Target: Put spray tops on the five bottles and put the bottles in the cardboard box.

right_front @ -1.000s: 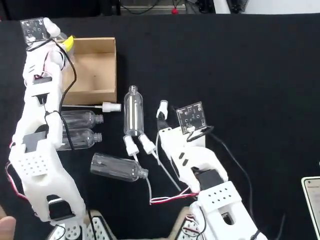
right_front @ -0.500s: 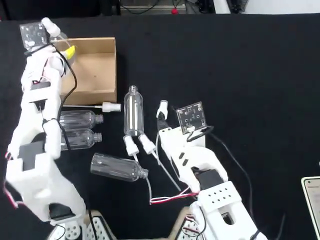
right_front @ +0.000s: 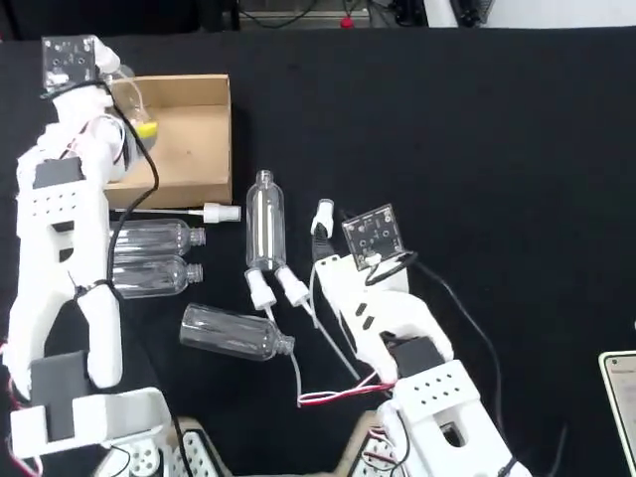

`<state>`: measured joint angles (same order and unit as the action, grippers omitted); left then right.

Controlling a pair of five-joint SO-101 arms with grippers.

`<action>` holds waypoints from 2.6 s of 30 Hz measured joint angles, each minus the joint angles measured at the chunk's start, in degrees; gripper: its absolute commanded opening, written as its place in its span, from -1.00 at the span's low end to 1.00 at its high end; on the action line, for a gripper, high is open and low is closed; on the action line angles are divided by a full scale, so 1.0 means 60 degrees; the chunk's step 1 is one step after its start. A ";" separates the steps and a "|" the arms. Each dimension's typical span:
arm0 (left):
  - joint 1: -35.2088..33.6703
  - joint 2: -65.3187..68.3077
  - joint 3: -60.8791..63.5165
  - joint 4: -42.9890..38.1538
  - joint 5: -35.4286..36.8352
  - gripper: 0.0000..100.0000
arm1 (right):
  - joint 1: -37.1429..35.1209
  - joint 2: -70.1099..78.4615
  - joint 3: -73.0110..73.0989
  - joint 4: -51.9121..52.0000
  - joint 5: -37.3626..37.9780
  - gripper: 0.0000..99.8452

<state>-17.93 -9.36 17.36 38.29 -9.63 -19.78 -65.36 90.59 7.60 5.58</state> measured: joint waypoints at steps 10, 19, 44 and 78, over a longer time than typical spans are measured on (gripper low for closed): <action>-0.0015 -0.0059 0.0000 0.3106 -0.0733 -0.38 | 0.0000 0.0000 0.0000 0.0000 0.0000 -0.75; -0.0645 -0.0073 -0.0015 0.4908 -0.0733 -0.38 | 0.0000 0.0000 0.0000 0.0000 0.0044 -0.75; 0.3150 -0.0147 -0.0601 0.9861 -0.4425 -0.56 | 0.0000 0.0000 0.0000 0.0264 0.0059 -0.75; 0.6681 -0.4190 0.5392 0.6491 -0.5656 -0.33 | 0.2930 0.0000 -0.1172 0.4103 0.0059 -0.75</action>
<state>22.15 -34.51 49.71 77.23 -43.56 -2.20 -65.36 83.56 32.22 5.93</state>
